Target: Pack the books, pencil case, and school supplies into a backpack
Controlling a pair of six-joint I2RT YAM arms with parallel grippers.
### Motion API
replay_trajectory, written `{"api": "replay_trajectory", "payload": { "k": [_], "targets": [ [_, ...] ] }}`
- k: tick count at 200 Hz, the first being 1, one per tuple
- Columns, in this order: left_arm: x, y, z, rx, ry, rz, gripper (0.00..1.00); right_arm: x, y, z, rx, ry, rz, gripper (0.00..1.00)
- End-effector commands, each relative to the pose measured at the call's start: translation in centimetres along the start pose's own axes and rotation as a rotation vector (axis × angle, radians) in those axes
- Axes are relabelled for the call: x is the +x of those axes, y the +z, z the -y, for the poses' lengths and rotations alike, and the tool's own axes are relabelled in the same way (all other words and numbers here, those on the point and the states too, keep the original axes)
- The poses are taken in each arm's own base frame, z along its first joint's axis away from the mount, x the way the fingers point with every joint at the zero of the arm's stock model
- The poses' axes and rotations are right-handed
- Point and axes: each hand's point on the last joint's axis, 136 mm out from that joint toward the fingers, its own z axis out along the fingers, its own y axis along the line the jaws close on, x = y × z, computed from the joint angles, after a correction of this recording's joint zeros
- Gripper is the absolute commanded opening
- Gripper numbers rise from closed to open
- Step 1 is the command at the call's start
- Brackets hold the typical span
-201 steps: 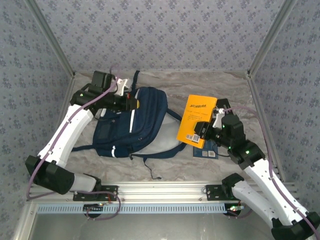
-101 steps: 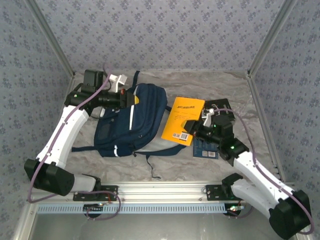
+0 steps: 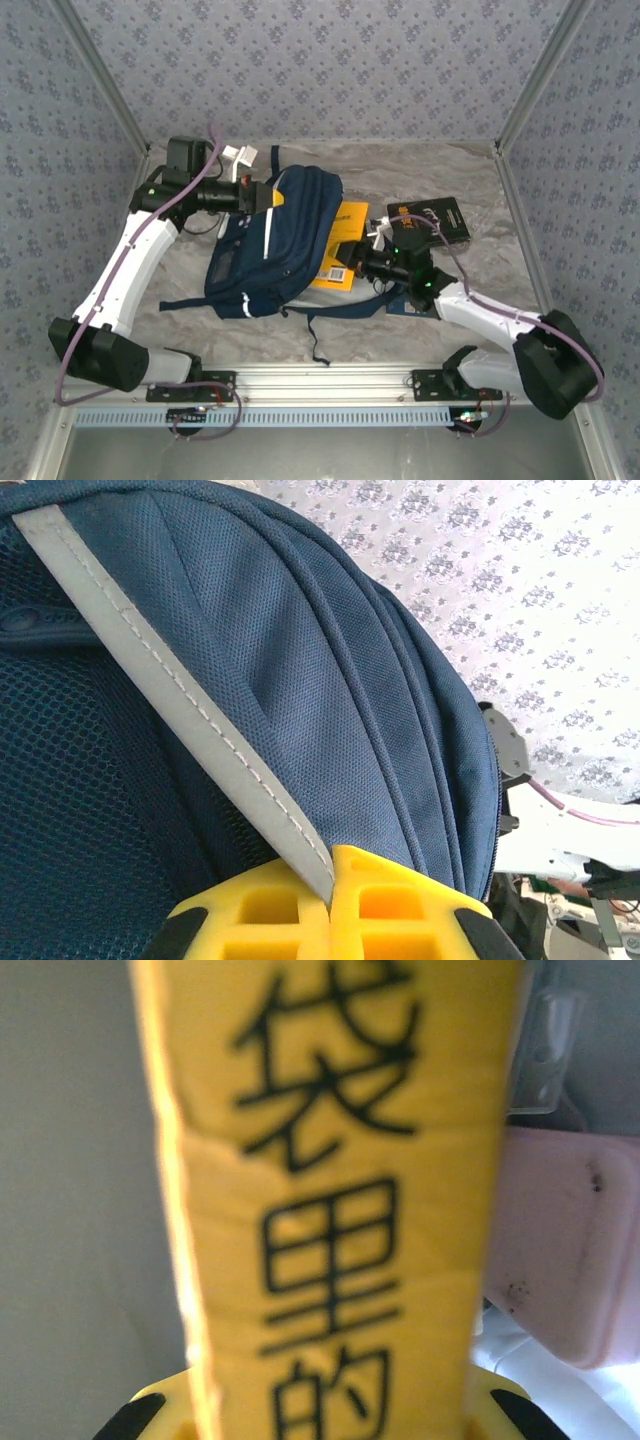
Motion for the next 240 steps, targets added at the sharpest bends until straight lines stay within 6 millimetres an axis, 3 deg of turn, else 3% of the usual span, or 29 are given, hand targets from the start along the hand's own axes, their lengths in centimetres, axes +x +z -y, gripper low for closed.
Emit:
{"api": "replay_trajectory", "payload": {
  "k": [1, 46, 93, 152, 160, 177, 181, 192, 218, 229, 233, 240],
  "targets": [
    [-2.0, -2.4, 6.9, 0.175, 0.252, 0.081, 0.00, -0.6, 0.8, -5.2, -0.173, -0.079, 0.007, 0.00],
    [-2.0, -2.4, 6.8, 0.175, 0.248, 0.085, 0.00, 1.0, 3.7, -4.7, -0.183, -0.045, -0.044, 0.00],
    [-2.0, -2.3, 7.0, 0.197, 0.242, 0.083, 0.00, 0.4, 7.1, -3.9, -0.138, -0.053, -0.048, 0.00],
    [-2.4, -2.3, 7.0, 0.208, 0.224, 0.106, 0.00, 1.3, 14.2, 1.7, 0.217, -0.130, -0.108, 0.00],
    [-2.4, -2.3, 7.0, 0.208, 0.226, 0.107, 0.00, 1.6, 15.3, 1.8, 0.227, -0.144, -0.122, 0.04],
    [-2.3, -2.4, 7.1, 0.207, 0.229, 0.111, 0.00, 2.9, 17.4, 2.7, 0.263, -0.161, -0.178, 0.32],
    [-2.3, -2.4, 7.1, 0.206, 0.229, 0.111, 0.00, 2.8, 18.1, 1.5, 0.242, -0.176, -0.182, 0.38],
    [-2.4, -2.5, 7.0, 0.202, 0.230, 0.114, 0.00, 3.2, 18.6, 1.6, 0.261, -0.201, -0.198, 0.51],
    [-2.7, -3.0, 6.7, 0.171, 0.226, 0.140, 0.00, 2.4, 16.6, 1.0, 0.306, -0.301, -0.139, 0.79],
    [-2.8, -3.3, 6.5, 0.156, 0.224, 0.152, 0.00, 2.0, 15.5, 0.0, 0.303, -0.338, -0.125, 0.82],
    [-2.9, -3.4, 6.3, 0.149, 0.223, 0.158, 0.00, 2.3, 14.7, 0.9, 0.329, -0.343, -0.129, 0.86],
    [-3.0, -3.6, 6.1, 0.138, 0.219, 0.167, 0.00, 2.0, 13.8, 0.8, 0.338, -0.360, -0.114, 0.87]
  ]
}}
